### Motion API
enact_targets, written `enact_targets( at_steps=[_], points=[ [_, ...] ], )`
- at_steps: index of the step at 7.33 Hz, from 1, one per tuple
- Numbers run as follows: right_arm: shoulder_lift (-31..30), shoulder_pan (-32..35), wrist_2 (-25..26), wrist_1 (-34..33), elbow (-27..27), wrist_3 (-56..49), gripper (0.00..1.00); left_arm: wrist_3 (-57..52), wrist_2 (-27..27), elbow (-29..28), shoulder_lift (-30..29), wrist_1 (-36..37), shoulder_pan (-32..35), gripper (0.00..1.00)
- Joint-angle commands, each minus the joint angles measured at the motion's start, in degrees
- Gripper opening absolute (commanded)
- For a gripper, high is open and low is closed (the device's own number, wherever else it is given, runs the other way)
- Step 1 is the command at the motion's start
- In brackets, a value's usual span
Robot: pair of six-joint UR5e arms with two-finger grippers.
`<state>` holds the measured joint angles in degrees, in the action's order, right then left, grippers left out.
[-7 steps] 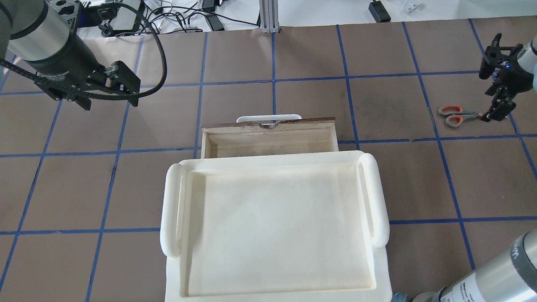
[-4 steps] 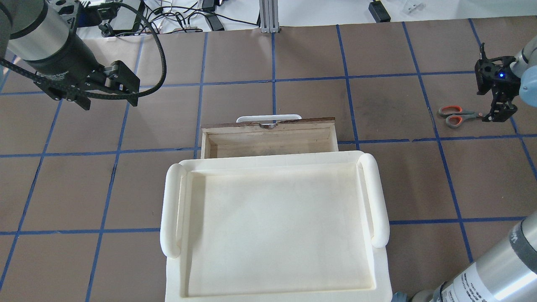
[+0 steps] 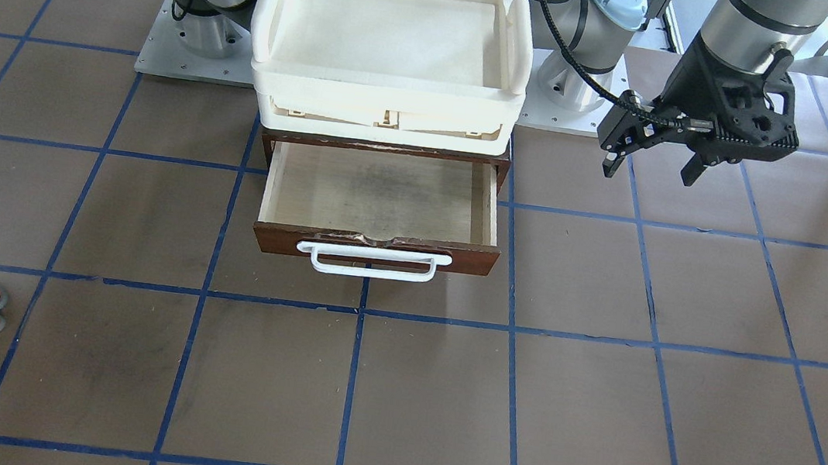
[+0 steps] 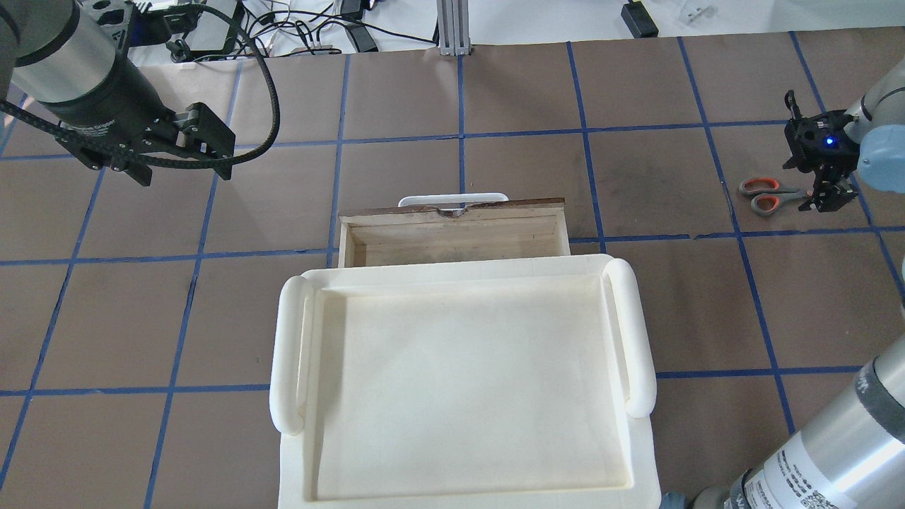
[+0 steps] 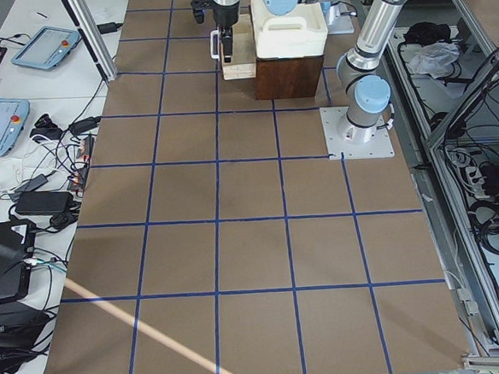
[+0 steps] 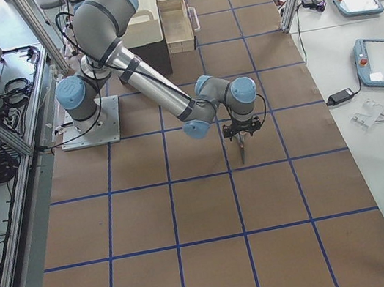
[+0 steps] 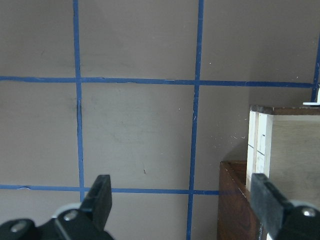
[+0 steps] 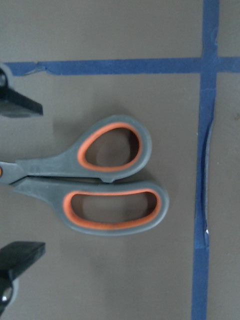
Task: Put scissors in drawer and close it
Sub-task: 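Lower the right gripper onto the scissors handles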
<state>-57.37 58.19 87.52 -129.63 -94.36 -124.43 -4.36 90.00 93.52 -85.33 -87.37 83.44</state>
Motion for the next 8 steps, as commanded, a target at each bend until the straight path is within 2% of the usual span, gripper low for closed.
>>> enact_targets(
  at_steps=[1, 5, 8],
  points=[
    [0.4, 0.0, -0.2, -0.3, -0.1, -0.3, 0.86, 0.0, 0.0, 0.0, 0.1, -0.1, 0.0, 1.00],
    [0.7, -0.1, 0.7, -0.7, -0.4, -0.5, 0.86, 0.1, 0.0, 0.0, 0.1, 0.0, 0.0, 1.00],
    [1.2, -0.2, 0.8, -0.7, -0.4, -0.9, 0.75, 0.1, 0.0, 0.0, 0.1, 0.0, 0.0, 1.00]
  ],
)
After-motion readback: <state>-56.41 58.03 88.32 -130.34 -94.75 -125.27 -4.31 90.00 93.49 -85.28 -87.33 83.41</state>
